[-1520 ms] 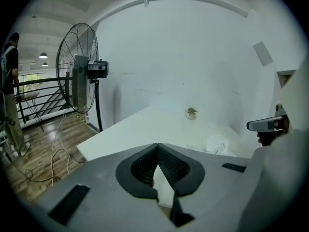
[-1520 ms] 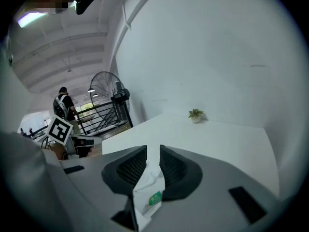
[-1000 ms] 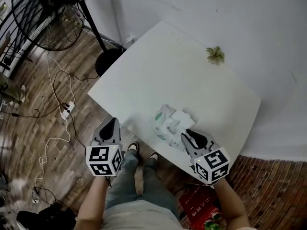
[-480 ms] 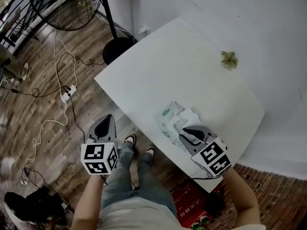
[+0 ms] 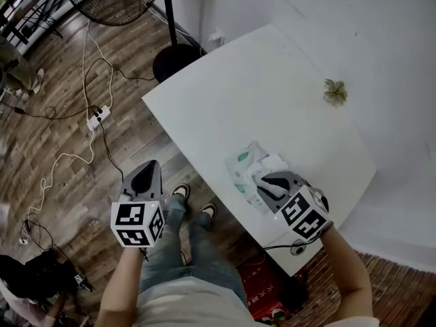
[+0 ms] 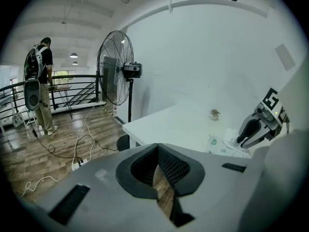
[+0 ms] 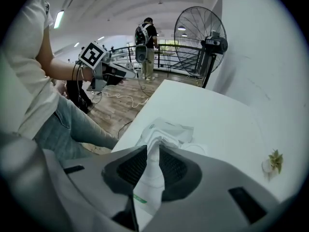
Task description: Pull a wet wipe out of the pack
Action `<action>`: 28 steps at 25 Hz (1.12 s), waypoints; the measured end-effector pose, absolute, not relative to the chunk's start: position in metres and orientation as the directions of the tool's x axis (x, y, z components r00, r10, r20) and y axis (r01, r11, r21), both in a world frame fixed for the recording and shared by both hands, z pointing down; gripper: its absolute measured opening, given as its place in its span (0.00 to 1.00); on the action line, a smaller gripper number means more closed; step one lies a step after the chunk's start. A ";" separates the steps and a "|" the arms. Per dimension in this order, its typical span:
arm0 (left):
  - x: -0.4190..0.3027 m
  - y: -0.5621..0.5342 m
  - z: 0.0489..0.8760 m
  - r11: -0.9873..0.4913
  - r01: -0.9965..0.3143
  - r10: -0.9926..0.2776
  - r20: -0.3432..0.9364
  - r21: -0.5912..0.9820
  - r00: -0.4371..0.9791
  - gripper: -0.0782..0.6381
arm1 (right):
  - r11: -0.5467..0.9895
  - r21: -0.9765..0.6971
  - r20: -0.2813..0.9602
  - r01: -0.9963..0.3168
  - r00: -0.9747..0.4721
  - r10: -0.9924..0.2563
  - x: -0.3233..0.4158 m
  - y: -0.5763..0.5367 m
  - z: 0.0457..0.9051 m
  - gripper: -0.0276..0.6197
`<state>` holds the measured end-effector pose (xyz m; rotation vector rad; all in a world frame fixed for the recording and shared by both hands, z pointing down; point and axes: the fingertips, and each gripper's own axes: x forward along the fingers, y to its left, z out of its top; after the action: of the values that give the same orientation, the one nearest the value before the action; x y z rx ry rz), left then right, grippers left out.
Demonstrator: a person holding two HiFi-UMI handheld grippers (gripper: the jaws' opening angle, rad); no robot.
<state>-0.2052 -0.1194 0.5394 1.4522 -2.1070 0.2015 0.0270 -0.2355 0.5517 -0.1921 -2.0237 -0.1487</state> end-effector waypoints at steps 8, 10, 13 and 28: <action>-0.209 -0.118 0.535 0.413 -0.891 -0.811 0.523 0.192 -0.263 0.11 | 0.914 0.056 0.946 0.402 -0.315 0.081 0.027 -0.240 0.564 0.17; -0.207 -0.118 0.537 0.413 -0.890 -0.809 0.526 0.193 -0.262 0.11 | 0.882 0.066 0.956 0.467 -0.283 0.078 0.027 -0.240 0.567 0.17; -0.203 -0.119 0.539 0.410 -0.891 -0.807 0.532 0.194 -0.255 0.11 | 0.827 0.060 0.973 0.558 -0.219 0.077 0.032 -0.239 0.574 0.16; -0.201 -0.117 0.548 0.422 -0.885 -0.793 0.552 0.194 -0.257 0.11 | 0.745 0.030 0.985 0.666 -0.145 0.090 0.034 -0.237 0.588 0.16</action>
<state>-0.2011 -0.1167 0.5477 1.4136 -2.0971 0.2060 0.0340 -0.2373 0.5876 -0.6114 -1.6639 -0.5588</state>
